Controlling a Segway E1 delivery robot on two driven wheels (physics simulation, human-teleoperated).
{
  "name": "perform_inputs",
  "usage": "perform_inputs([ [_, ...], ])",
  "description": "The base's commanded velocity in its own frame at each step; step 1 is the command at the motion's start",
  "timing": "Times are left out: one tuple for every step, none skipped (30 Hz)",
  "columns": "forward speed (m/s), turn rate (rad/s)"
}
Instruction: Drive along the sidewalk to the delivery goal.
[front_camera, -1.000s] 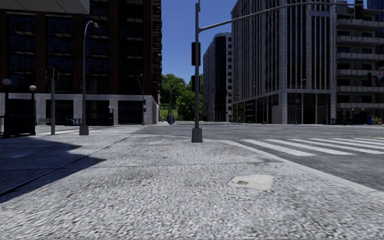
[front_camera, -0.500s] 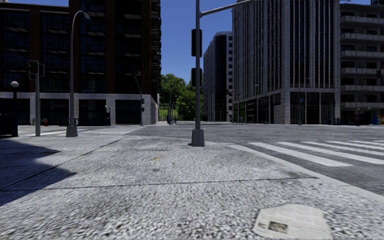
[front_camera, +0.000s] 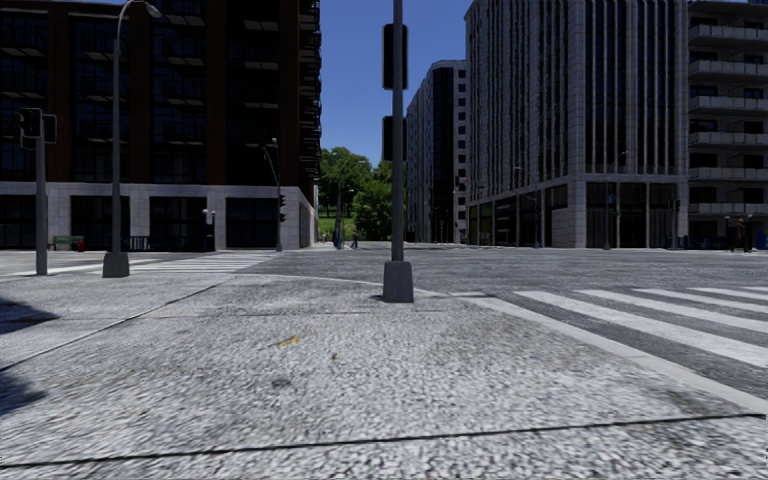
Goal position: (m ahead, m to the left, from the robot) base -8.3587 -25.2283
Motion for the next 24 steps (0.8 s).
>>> perform_inputs([
  [1.59, 0.0],
  [1.59, 0.0],
  [1.59, 0.0],
  [1.58, 0.0],
  [1.58, 0.0],
  [1.58, 0.0],
  [1.58, 0.0],
  [1.58, 0.0],
  [1.58, 0.0],
  [1.58, 0.0],
  [1.58, 0.0],
  [1.58, 0.0],
  [1.58, 0.0],
  [1.58, 0.0],
  [1.58, 0.0],
  [1.58, 0.0],
  [1.58, 0.0],
  [1.58, 0.0],
  [1.58, 0.0],
  [1.58, 0.0],
  [1.58, 0.0],
  [1.58, 0.0],
  [1.58, 0.0],
  [1.58, 0.0],
])
